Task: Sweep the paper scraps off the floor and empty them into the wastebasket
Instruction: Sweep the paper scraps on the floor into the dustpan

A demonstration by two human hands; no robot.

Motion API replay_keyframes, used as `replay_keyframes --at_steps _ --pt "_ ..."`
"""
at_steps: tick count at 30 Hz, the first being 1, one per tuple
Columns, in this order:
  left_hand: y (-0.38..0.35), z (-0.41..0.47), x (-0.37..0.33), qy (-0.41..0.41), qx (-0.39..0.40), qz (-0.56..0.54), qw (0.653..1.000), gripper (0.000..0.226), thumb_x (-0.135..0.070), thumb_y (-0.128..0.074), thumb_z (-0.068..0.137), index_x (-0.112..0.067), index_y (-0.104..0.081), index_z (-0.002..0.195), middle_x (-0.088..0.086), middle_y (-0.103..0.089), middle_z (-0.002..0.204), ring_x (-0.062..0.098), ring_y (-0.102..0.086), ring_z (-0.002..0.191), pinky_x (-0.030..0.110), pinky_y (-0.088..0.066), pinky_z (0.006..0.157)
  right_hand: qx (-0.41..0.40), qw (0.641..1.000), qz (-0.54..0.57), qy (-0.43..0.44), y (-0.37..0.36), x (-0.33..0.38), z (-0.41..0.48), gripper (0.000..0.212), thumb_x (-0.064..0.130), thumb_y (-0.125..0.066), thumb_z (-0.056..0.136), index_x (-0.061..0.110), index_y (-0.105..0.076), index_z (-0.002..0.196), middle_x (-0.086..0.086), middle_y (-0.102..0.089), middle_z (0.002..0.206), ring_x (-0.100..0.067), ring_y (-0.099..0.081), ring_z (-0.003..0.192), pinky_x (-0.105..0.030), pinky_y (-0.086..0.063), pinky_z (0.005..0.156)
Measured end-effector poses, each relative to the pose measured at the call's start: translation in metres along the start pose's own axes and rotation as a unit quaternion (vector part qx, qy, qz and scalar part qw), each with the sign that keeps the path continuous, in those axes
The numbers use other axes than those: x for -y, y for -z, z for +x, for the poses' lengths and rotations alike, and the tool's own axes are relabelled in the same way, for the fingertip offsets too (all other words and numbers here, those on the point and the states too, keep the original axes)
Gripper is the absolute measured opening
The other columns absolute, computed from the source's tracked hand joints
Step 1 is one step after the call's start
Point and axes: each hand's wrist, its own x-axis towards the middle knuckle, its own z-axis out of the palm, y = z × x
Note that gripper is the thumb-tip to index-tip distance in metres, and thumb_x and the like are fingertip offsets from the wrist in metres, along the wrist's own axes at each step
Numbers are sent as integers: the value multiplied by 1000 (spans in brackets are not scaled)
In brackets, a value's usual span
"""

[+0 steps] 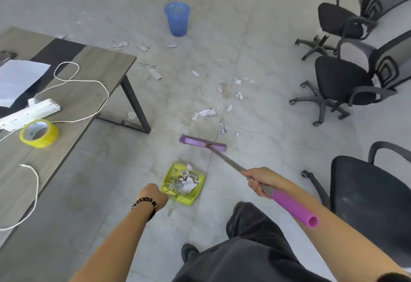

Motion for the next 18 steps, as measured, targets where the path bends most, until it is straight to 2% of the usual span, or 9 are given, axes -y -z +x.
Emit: replay_keyframes --at_steps 3,6,10,13,18 --pt "10 16 -25 -6 -9 17 1000 12 -11 -53 81 -11 -45 72 5 -51 70 20 -47 56 21 -35 47 -51 994 -79 59 15 15 18 35 31 -63 91 4 -57 71 -8 -48 53 -12 -45 37 -19 -38 40" --pt "18 39 -51 6 -7 11 1000 14 -11 -53 82 -9 -45 71 6 -50 67 21 -48 52 21 -33 45 -84 986 -111 96 31 42 36 46 27 -61 91 3 -54 53 -9 -50 47 -16 -47 37 -24 -41 52" --pt "34 82 -95 34 -1 -21 999 17 -11 -54 82 -7 -44 70 6 -44 59 23 -43 45 19 -31 46 -92 982 -115 115 60 94 78 20 19 -59 89 0 -58 81 -9 -54 48 -16 -47 37 -24 -42 47" --pt "46 114 -135 69 -10 -42 997 18 -12 -56 80 -6 -44 68 6 -43 53 22 -43 40 18 -31 46 -85 981 -130 119 87 156 128 21 18 -60 88 -3 -62 92 -10 -54 52 -16 -47 39 -22 -41 43" --pt "63 149 -205 121 -18 -53 991 24 -14 -58 82 -6 -45 63 6 -45 48 24 -47 36 19 -34 47 -65 960 -235 135 120 269 202 28 25 -54 89 3 -60 72 -10 -58 53 -21 -53 44 -24 -44 50"
